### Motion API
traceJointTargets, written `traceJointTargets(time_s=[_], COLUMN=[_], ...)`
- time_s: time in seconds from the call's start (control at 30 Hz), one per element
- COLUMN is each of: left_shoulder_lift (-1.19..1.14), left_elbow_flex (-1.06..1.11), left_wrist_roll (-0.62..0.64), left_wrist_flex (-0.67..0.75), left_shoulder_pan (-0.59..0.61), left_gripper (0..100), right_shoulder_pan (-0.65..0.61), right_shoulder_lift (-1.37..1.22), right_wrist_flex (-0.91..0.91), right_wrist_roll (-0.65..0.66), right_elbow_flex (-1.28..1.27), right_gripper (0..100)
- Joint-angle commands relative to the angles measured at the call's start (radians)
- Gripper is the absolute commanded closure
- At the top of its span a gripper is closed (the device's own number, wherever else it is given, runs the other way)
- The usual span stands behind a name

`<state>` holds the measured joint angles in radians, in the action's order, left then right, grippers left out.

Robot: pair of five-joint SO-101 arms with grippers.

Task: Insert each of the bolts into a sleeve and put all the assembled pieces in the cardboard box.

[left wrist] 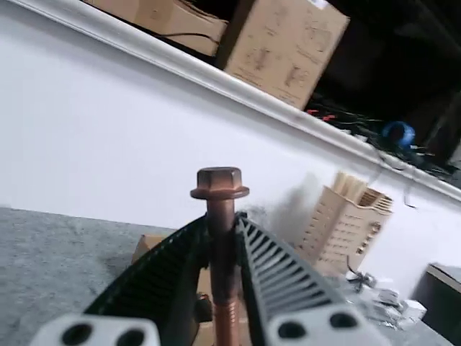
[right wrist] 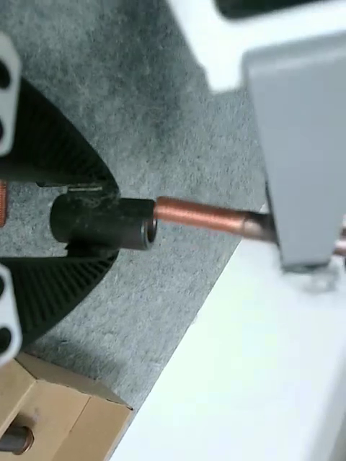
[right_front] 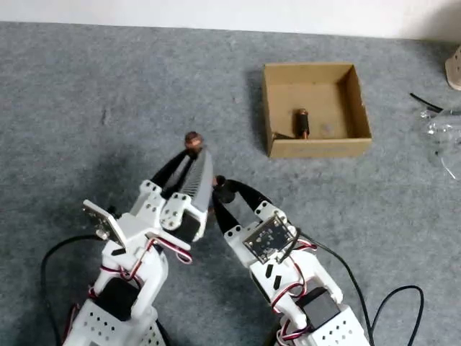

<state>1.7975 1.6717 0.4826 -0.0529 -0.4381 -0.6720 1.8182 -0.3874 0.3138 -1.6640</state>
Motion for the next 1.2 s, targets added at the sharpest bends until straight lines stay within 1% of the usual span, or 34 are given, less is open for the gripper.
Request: traceJointTargets(time_s=[0.0, 0.2, 0.33, 0.63, 0.83, 0.97, 1.17], left_shoulder_lift=[0.019, 0.018, 0.012, 0.010, 0.010, 0.010, 0.010], left_elbow_flex=[0.012, 0.022, 0.024, 0.024, 0.024, 0.024, 0.024], left_wrist_roll=[0.014, 0.018, 0.021, 0.021, 0.021, 0.017, 0.017], left_wrist_flex=[0.020, 0.018, 0.015, 0.015, 0.014, 0.014, 0.014], left_shoulder_pan=[-0.021, -0.018, -0.024, -0.024, -0.016, -0.015, -0.015], left_gripper=[99, 99, 99, 99, 99, 99, 99], right_shoulder_pan=[-0.005, -0.007, -0.005, -0.012, -0.012, -0.012, -0.012], right_shoulder_lift=[0.022, 0.022, 0.022, 0.022, 0.022, 0.022, 0.022], right_wrist_flex=[0.033, 0.031, -0.022, -0.076, -0.073, 0.001, 0.012], right_wrist_roll=[-0.006, -0.005, -0.005, -0.003, -0.003, -0.005, -0.008], right_elbow_flex=[0.018, 0.016, 0.024, 0.025, 0.027, 0.027, 0.027], right_gripper=[99.4, 99.4, 99.4, 99.4, 99.4, 99.4, 99.4])
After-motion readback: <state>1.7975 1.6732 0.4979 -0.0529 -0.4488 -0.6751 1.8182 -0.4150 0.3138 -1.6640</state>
